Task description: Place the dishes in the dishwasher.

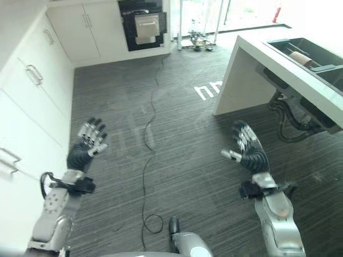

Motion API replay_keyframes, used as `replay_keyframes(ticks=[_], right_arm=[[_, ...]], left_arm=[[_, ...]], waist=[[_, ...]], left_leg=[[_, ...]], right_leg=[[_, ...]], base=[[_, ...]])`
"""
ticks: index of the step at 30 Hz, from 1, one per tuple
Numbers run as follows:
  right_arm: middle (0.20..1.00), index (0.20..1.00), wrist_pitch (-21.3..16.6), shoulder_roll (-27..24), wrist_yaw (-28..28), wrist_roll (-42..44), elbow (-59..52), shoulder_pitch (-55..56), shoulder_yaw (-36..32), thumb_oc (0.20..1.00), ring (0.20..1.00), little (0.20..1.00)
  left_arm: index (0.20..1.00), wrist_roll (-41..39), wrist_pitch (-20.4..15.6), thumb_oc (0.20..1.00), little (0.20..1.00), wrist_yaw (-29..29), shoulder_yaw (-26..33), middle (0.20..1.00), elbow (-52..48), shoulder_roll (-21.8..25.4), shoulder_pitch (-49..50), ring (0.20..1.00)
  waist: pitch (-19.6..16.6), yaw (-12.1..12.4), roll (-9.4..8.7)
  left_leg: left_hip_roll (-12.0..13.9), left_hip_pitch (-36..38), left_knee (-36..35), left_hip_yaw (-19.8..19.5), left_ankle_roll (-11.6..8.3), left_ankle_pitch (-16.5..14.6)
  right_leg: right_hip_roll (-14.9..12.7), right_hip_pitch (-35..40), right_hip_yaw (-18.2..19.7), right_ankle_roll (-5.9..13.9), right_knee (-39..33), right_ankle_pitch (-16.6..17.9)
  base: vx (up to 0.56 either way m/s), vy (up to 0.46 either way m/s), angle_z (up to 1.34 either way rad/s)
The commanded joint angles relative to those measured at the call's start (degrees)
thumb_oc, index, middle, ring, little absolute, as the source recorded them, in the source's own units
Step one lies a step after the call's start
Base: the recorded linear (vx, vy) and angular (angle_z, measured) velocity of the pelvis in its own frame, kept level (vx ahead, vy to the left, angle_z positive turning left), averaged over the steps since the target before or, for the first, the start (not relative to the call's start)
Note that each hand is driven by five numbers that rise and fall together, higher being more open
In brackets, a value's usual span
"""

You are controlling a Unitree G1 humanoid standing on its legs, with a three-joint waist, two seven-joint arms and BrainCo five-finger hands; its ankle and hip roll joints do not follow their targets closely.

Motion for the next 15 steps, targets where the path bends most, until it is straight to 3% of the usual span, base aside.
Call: replay_keyframes(ticks=[1, 3, 5, 7, 8, 9, 11, 13, 15], right_arm=[[1.0, 1.0, -1.68, -0.59, -1.1, 0.82, -7.54, 2.6, -0.01, 1.0, 1.0, 1.0], [1.0, 1.0, -1.71, -1.31, -0.55, 1.53, -8.75, 2.97, -0.47, 1.0, 1.0, 1.0], [1.0, 1.0, -1.83, -1.37, -0.25, 1.79, -9.11, 3.32, -0.51, 1.0, 1.0, 1.0], [1.0, 1.0, -2.34, -2.06, 0.98, 3.05, -8.94, 3.78, -0.77, 1.0, 1.0, 1.0], [1.0, 1.0, -2.98, -2.51, 2.06, 3.28, -8.7, 4.14, -1.02, 1.0, 1.0, 1.0], [1.0, 1.0, -3.24, -2.46, 1.95, 2.84, -8.83, 4.27, -1.58, 1.0, 1.0, 1.0], [1.0, 1.0, -3.44, -2.35, 1.2, 3.13, -8.61, 3.63, -1.3, 1.0, 1.0, 1.0], [1.0, 1.0, -2.98, -2.24, 0.58, 3.58, -8.24, 2.4, -0.82, 1.0, 1.0, 1.0], [1.0, 1.0, -2.45, -1.66, 0.72, 2.64, -8.04, 1.7, 0.01, 1.0, 1.0, 1.0]], left_arm=[[1.0, -1.18, -2.83, 1.0, 1.0, -0.05, 0.22, 1.0, -1.71, 3.43, 0.07, 1.0], [1.0, -0.83, -2.77, 1.0, 1.0, 0.27, 0.29, 1.0, -2.9, 3.05, 1.17, 1.0], [1.0, -0.17, -3.2, 1.0, 1.0, 0.52, 0.12, 1.0, -2.97, 2.81, 1.61, 1.0], [1.0, 0.76, -4.67, 1.0, 1.0, 1.29, -0.24, 1.0, -2.62, 2.53, 2.48, 1.0], [1.0, 0.97, -5.41, 1.0, 1.0, 1.46, -0.2, 1.0, -2.83, 2.17, 3.5, 1.0], [1.0, 1.02, -5.32, 1.0, 1.0, 0.57, 0.06, 1.0, -2.72, 1.85, 3.8, 1.0], [1.0, 1.2, -5.35, 1.0, 1.0, 0.02, 0.29, 1.0, -2.58, 1.86, 3.99, 1.0], [1.0, 0.75, -5.05, 1.0, 1.0, 0.05, 0.77, 1.0, -2.77, 2.27, 4.75, 1.0], [1.0, 0.42, -5.27, 1.0, 1.0, 0.71, 0.69, 1.0, -2.25, 2.45, 5.04, 1.0]], waist=[[-3.02, -2.44, -2.79], [-3.99, -2.65, -2.0], [-4.27, -2.57, -2.21], [-4.12, -2.31, -3.16], [-3.43, -1.61, -3.95], [-2.02, -0.19, -5.8], [-1.27, 0.8, -6.8], [-1.01, 1.38, -6.07], [-0.64, 2.13, -4.78]], left_leg=[[0.84, -3.62, -0.71, -3.19, -0.85, 11.25], [4.92, -6.16, 8.63, -2.96, -4.75, 20.29], [6.03, -7.94, 14.42, -3.05, -5.92, 22.66], [6.88, -12.27, 26.86, -3.79, -6.99, 24.84], [6.84, -17.59, 38.37, -5.54, -7.02, 24.61], [5.52, -27.9, 47.87, -8.94, -4.76, 22.63], [3.82, -33.15, 45.46, -9.5, -2.56, 20.88], [3.93, -31.85, 30.89, -6.67, -2.02, 20.62], [2.64, -30.77, 15.34, -6.84, -2.25, 21.93]], right_leg=[[-8.23, 8.69, 6.78, 9.32, -25.42, 17.66], [-4.72, 10.97, 7.05, 6.12, -25.42, 14.99], [-3.64, 11.95, 7.45, 4.93, -25.42, 13.88], [-2.2, 14.03, 9.11, 2.89, -25.42, 12.14], [-1.51, 15.97, 10.9, 1.43, -25.42, 11.0], [-2.06, 18.12, 13.3, 0.66, -25.42, 10.73], [-1.89, 18.84, 15.22, 0.86, -25.42, 10.53], [-0.51, 19.88, 17.83, 1.84, -25.42, 9.23], [0.17, 21.27, 20.09, 3.07, -25.42, 7.9]], base=[[0.34, -0.331, -0.59], [0.36, -0.418, -0.76], [0.29, -0.366, -1.04], [0.36, -0.436, -1.19], [0.36, -0.428, -1.08], [0.35, -0.372, -1.21], [0.26, -0.144, -0.98], [0.34, 0.021, -0.94], [0.38, 0.148, -0.68]])
